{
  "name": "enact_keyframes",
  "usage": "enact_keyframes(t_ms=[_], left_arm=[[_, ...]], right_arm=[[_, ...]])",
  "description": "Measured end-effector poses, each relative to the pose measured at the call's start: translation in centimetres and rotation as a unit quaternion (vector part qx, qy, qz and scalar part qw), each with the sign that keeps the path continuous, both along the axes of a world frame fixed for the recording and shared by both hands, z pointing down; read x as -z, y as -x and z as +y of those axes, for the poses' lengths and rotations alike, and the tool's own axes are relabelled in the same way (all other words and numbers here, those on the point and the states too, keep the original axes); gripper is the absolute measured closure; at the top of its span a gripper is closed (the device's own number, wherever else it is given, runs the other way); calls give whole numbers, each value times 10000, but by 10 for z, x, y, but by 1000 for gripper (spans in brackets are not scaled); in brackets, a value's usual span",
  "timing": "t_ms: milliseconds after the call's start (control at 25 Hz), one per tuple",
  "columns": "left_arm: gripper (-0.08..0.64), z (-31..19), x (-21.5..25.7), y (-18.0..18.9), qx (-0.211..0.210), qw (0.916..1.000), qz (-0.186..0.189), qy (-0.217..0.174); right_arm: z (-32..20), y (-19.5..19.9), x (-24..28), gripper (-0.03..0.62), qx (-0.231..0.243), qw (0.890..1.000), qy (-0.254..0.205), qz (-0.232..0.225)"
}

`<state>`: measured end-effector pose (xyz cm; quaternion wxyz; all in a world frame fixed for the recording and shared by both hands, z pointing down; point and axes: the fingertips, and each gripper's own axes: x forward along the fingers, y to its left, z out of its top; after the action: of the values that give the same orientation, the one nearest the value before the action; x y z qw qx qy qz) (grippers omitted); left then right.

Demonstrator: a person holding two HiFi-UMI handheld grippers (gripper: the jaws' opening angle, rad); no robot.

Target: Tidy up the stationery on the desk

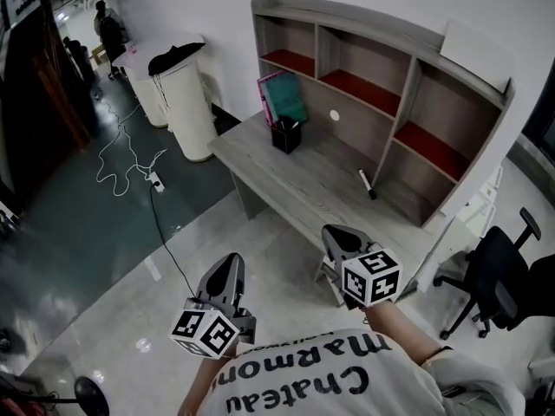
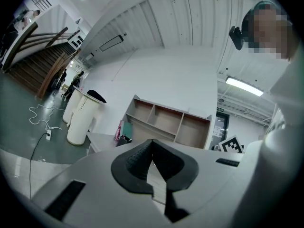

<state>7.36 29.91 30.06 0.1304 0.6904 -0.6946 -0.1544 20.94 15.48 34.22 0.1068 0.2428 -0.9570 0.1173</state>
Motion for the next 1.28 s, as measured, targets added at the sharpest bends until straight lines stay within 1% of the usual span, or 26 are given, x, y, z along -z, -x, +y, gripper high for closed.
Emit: enact_keyframes(t_ms=[320,480,600,680,800,1000,1160,1280], left_arm=[[545,-16,-14,16,-49,9998,37,212],[545,-30,-30,23,-280,9989,82,370],[545,-50,-42,36,-494,9975,137,478],[545,-65,-46,47,-635,9961,202,572],[545,-86,-42,70,-804,9946,192,622],[545,-110,-30,109,-959,9937,112,565],[545,-123,-19,141,-1020,9935,73,498],[545,-131,-16,163,-1029,9935,87,471]], right_arm=[[-12,16,-22,580,37,9996,249,98],[-14,22,-41,580,-57,9986,475,225],[-21,34,-51,580,-172,9976,585,318],[-25,47,-56,580,-228,9965,717,355],[-30,73,-56,580,-244,9957,813,377],[-48,114,-45,580,-383,9959,776,274],[-63,137,-36,580,-609,9952,737,190],[-70,154,-31,580,-690,9950,706,137]])
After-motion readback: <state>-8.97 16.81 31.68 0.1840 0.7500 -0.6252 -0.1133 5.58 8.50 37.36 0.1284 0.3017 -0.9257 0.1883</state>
